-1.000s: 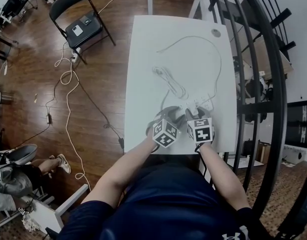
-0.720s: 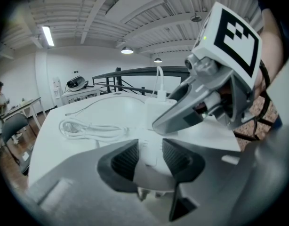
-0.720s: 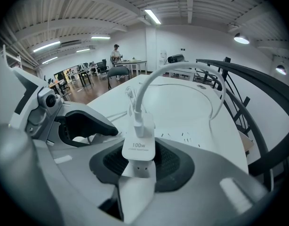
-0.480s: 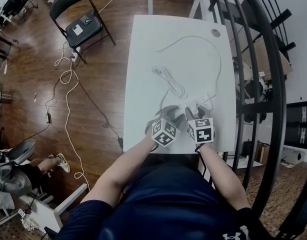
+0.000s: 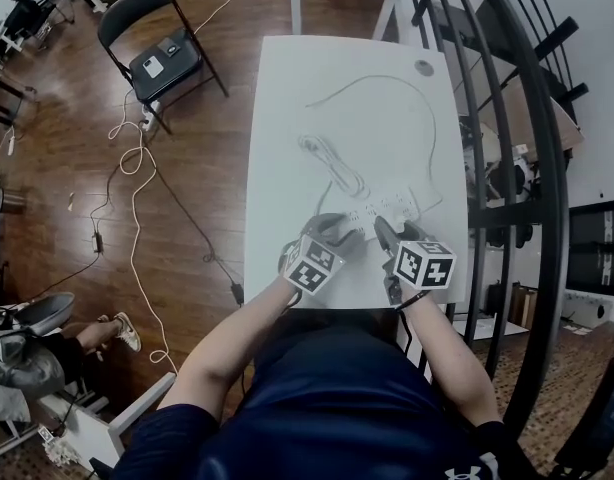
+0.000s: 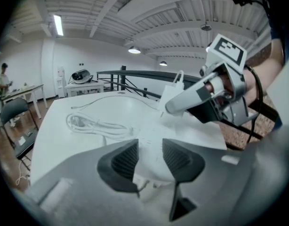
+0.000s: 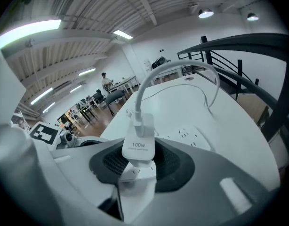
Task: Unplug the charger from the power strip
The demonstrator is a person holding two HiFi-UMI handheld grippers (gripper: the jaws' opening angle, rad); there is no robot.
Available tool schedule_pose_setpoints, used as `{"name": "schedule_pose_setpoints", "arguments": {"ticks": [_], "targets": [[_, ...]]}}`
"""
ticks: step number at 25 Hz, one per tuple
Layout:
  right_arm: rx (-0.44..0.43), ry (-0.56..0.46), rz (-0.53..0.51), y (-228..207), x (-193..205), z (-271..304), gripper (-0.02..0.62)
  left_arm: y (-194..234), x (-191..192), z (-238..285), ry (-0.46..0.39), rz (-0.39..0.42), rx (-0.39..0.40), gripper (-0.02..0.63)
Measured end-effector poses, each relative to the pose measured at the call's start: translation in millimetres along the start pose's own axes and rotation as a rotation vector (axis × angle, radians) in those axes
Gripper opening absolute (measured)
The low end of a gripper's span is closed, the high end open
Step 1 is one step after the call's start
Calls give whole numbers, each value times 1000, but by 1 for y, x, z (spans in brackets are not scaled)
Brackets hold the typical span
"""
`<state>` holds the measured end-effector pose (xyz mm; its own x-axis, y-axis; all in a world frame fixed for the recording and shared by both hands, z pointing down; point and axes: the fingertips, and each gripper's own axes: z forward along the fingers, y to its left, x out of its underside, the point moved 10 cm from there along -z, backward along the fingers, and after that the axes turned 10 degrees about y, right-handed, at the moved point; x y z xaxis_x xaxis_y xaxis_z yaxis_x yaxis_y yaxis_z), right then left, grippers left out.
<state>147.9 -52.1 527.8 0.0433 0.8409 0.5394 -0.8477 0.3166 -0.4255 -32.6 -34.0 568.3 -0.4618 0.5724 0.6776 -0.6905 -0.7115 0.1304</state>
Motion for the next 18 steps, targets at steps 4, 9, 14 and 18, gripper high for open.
{"name": "schedule_pose_setpoints", "arguments": {"ticks": [4,9,14,18], "targets": [[-75,-41,120,-8,1,-19,143,1,5,-28,-42,-100,-36,156],[-210,-76,264,-17,7,-37,144,-16,16,-61,-68,-184,9,141],[-300,-126,436,-35,22,-53,144,-22,28,-86,-75,-247,18,137],[-282,-120,492,-50,38,-61,144,-18,31,-93,-70,-274,-6,126]]}}
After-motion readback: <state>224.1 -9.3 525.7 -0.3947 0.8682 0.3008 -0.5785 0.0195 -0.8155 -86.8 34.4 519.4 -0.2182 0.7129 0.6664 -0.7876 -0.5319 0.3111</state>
